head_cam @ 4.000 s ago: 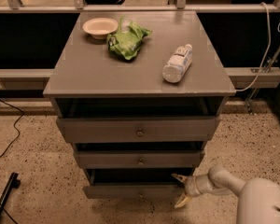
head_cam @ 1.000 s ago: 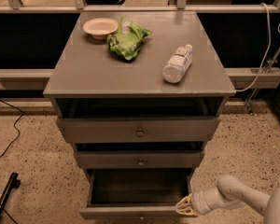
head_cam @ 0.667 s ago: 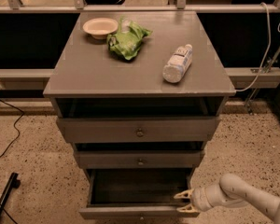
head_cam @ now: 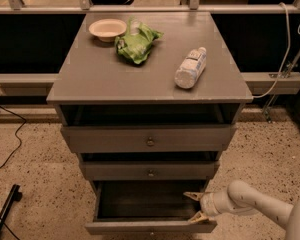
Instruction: Open bottom drawer
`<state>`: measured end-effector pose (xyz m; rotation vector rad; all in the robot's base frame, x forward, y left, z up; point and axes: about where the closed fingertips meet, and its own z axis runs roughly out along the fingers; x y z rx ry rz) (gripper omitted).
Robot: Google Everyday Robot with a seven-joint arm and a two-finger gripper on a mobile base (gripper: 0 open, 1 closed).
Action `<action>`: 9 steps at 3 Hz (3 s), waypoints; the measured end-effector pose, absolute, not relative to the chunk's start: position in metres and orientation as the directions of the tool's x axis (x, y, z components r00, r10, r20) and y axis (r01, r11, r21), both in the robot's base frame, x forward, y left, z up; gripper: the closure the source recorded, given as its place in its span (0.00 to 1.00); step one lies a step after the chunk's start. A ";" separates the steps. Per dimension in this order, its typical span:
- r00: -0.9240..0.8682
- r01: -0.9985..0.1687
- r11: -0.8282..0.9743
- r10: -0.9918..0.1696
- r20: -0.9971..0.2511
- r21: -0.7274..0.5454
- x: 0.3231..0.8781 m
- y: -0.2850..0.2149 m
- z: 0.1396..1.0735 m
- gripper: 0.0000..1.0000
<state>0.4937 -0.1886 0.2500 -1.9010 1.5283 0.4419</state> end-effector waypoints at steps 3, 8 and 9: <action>0.160 -0.964 0.009 -0.777 -0.609 -0.265 0.537 -0.199 0.195 0.83; 0.083 -0.992 -0.124 -0.770 -0.632 0.020 0.474 -0.157 0.148 1.00; 0.011 -0.991 -0.092 -0.775 -0.632 0.096 0.438 -0.172 0.153 1.00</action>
Offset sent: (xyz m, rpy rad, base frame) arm 0.0521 -0.0205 -0.0573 -0.0243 0.0066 -0.1596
